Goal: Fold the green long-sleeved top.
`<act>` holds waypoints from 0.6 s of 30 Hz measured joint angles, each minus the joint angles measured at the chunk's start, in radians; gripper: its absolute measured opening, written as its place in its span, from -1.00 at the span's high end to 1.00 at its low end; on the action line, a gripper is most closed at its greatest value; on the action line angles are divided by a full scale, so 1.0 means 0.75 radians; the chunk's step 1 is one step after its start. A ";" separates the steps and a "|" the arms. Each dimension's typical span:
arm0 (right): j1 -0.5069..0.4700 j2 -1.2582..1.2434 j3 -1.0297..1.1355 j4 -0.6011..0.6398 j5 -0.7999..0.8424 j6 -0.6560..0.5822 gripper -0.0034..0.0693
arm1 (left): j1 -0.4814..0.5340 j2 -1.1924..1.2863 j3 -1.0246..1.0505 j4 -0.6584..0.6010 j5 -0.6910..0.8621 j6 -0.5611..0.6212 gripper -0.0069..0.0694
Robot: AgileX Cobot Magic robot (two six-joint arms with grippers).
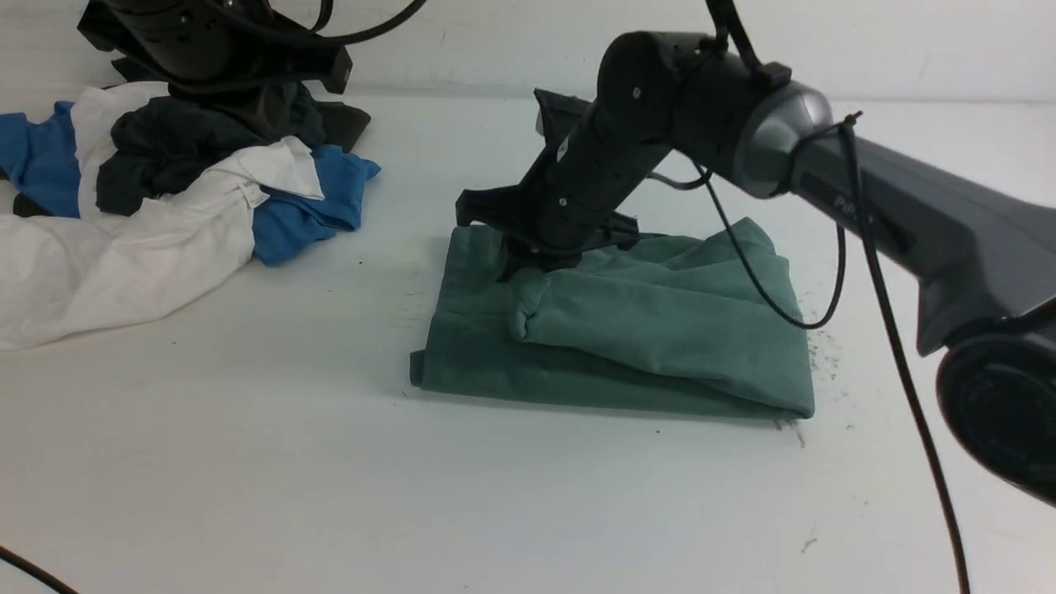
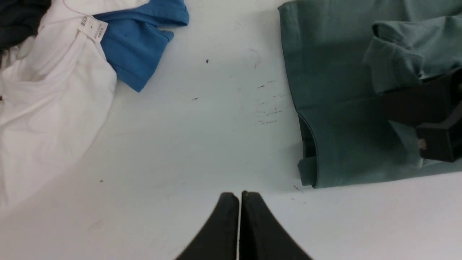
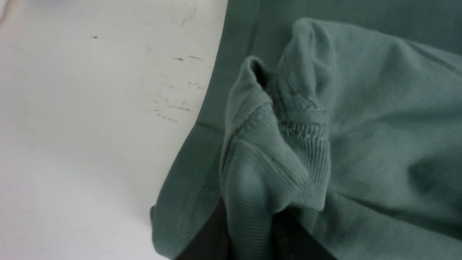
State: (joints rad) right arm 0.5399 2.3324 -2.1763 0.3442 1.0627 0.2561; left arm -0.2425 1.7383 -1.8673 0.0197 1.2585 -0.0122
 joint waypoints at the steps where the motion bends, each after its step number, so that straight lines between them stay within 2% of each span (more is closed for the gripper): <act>1: 0.000 0.002 0.000 0.016 -0.006 -0.001 0.50 | 0.000 0.000 0.001 0.000 -0.001 0.000 0.83; 5: 0.007 0.013 -0.001 0.184 -0.030 -0.043 -0.10 | 0.000 0.000 0.001 0.000 -0.001 0.001 0.83; 6: 0.007 0.013 -0.001 0.190 -0.029 -0.049 -0.13 | 0.000 0.000 0.001 0.000 -0.001 0.001 0.83; 9: -0.005 -0.009 -0.003 0.215 0.022 -0.151 -0.51 | 0.000 0.000 0.001 0.006 -0.001 0.001 0.83; 11: -0.031 -0.043 -0.003 0.184 0.095 -0.227 -0.60 | 0.000 0.000 0.001 0.009 -0.001 0.001 0.83; 14: -0.099 -0.125 -0.003 0.069 0.196 -0.268 -0.63 | 0.000 0.000 0.001 0.026 -0.001 0.001 0.83; 16: -0.161 -0.181 -0.003 -0.044 0.225 -0.276 -0.58 | 0.000 0.007 0.001 0.029 -0.001 0.001 0.83; 18: -0.225 -0.232 -0.003 -0.153 0.234 -0.276 -0.44 | 0.000 0.030 0.001 0.027 -0.001 0.001 0.83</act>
State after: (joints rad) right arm 0.3710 2.1586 -2.1782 0.2292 1.2385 0.0489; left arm -0.2425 1.7612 -1.8664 0.0401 1.2575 -0.0111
